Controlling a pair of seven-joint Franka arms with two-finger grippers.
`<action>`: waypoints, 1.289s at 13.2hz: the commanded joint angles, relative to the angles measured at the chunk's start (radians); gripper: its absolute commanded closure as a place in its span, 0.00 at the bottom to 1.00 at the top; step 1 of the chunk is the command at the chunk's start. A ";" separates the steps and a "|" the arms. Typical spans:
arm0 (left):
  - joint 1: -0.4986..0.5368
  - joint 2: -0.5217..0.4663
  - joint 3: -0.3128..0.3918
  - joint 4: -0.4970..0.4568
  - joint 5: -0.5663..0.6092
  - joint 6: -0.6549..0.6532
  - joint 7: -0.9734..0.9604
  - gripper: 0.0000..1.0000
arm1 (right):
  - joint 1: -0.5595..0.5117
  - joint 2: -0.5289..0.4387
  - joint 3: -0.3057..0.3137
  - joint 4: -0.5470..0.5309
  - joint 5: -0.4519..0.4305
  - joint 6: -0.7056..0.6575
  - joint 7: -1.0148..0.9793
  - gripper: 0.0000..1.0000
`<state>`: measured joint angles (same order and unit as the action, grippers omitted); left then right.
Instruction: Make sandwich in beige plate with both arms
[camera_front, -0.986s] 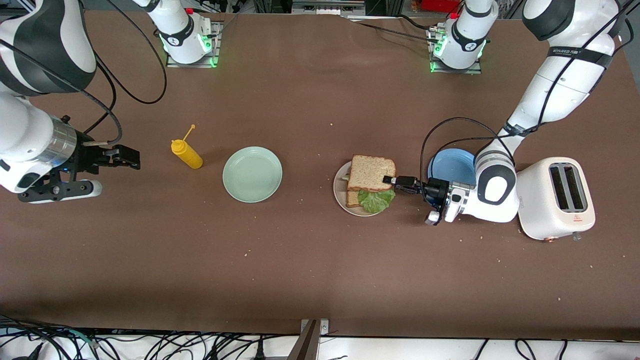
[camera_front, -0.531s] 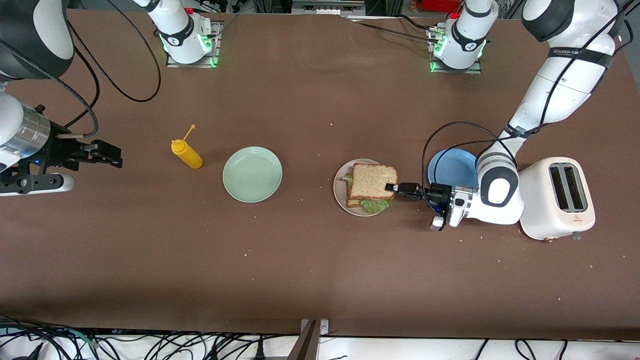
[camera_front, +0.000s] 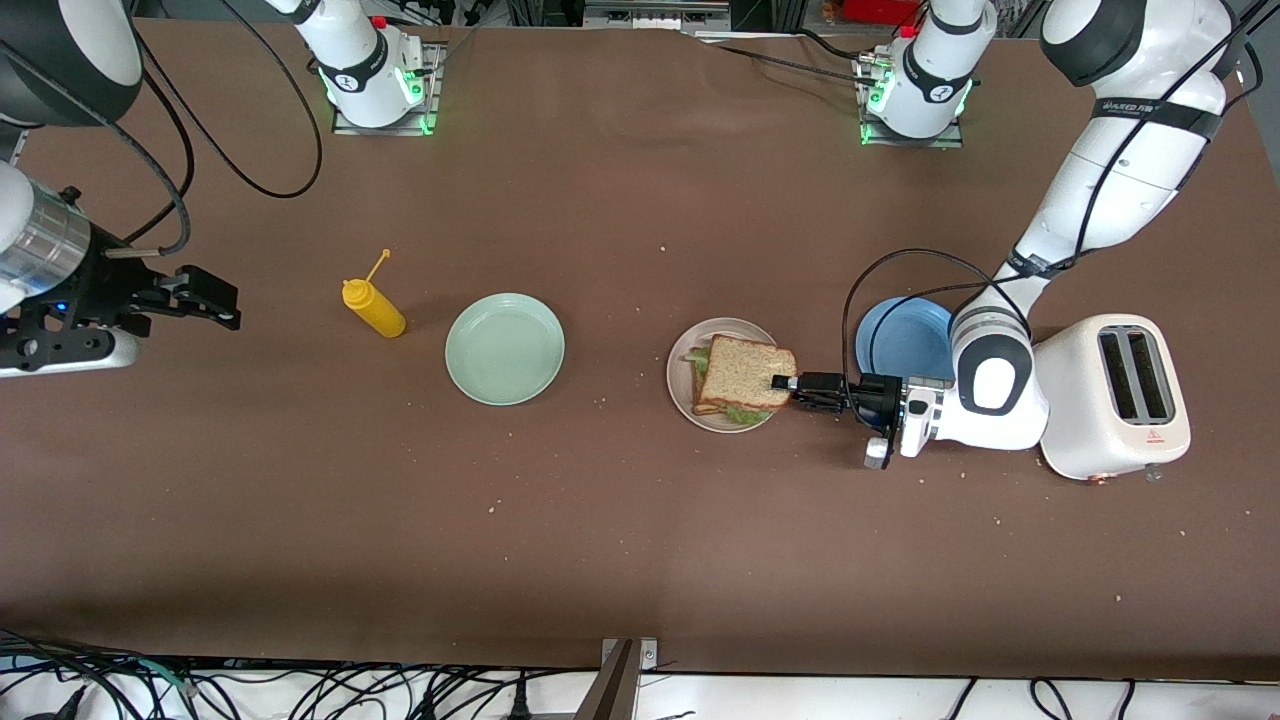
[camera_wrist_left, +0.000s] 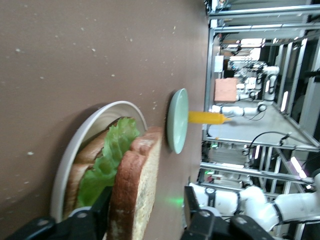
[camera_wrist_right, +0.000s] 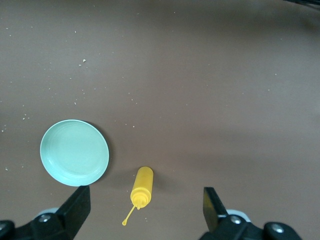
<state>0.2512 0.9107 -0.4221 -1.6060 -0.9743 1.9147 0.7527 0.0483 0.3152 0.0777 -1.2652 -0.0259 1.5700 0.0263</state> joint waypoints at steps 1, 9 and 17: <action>-0.006 -0.024 0.006 0.017 0.103 0.012 0.008 0.00 | -0.007 0.021 0.002 0.001 -0.002 0.019 -0.006 0.00; -0.003 -0.235 0.003 0.015 0.563 -0.043 -0.251 0.00 | -0.001 0.022 0.005 -0.008 -0.023 0.008 0.007 0.00; 0.002 -0.629 -0.007 0.017 1.001 -0.279 -0.527 0.00 | 0.018 0.010 0.008 -0.023 -0.097 0.005 0.024 0.00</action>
<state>0.2572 0.3906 -0.4252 -1.5586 -0.0771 1.6676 0.2879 0.0553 0.3454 0.0785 -1.2739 -0.0809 1.5805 0.0321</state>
